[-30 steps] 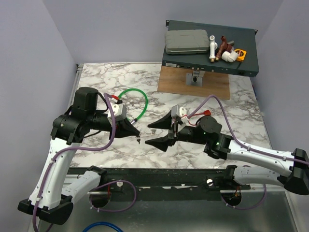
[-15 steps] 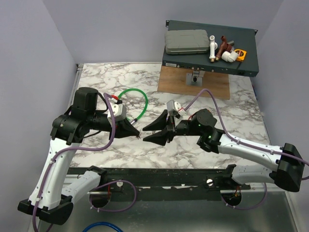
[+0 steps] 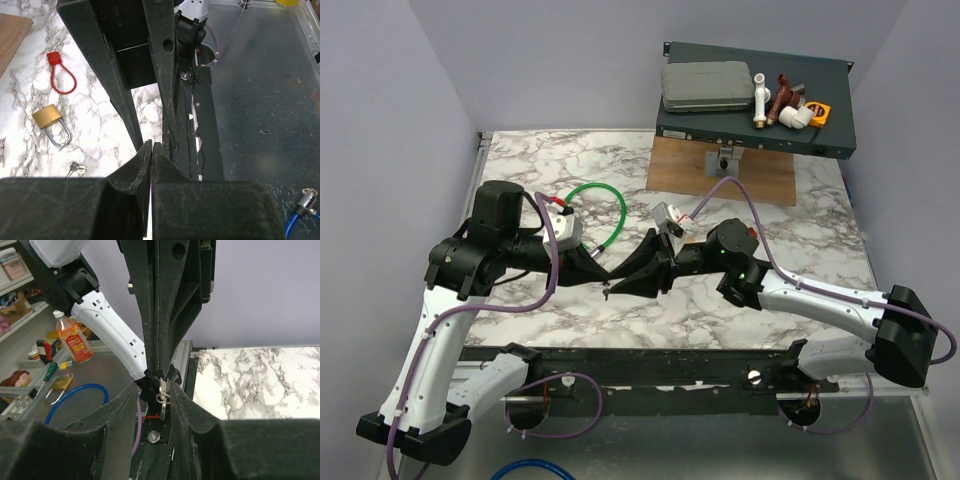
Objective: Unlock with the key
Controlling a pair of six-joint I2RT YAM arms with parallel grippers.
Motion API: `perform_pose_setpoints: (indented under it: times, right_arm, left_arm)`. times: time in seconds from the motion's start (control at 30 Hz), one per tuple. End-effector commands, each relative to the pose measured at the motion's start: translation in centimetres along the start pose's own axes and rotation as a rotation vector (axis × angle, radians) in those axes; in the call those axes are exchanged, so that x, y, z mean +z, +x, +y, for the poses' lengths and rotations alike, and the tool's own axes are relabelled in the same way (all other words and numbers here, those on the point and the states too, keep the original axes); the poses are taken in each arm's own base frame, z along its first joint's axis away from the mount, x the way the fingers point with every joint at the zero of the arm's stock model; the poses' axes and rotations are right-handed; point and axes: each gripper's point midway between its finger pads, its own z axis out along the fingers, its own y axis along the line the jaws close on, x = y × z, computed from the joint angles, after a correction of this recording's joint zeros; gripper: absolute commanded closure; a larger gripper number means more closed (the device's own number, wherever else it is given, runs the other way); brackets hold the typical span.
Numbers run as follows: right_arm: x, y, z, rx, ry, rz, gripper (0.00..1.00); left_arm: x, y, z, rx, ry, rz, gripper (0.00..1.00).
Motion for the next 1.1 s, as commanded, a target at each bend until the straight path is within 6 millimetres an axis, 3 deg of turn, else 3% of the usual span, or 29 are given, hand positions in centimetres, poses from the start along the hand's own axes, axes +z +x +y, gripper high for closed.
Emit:
perform_pose_setpoints:
  times: [0.0,0.2,0.53,0.7,1.07]
  right_arm:
    - [0.5,-1.0,0.7,-0.003,-0.055,-0.016,0.66]
    - [0.5,-1.0,0.3,-0.005,-0.038,-0.023,0.76]
    - [1.0,-1.0,0.3,0.015,-0.062,-0.026,0.83]
    - [1.1,-0.9,0.1,0.02,-0.057,-0.026,0.99]
    - [-0.7,-1.6,-0.5,0.029,0.042,-0.06,0.99]
  left_arm:
    - [-0.2,-1.4,-0.9,0.037,0.02,-0.031,1.0]
    - [-0.1,-1.7,-0.9,0.041,0.021,-0.038,1.0]
    - [0.1,-2.0,-0.7,0.043,0.023,-0.04,1.0]
    - [0.1,-2.0,-0.8,0.039,0.023,-0.041,1.0]
    - [0.1,-2.1,-0.8,0.042,0.011,-0.041,1.0]
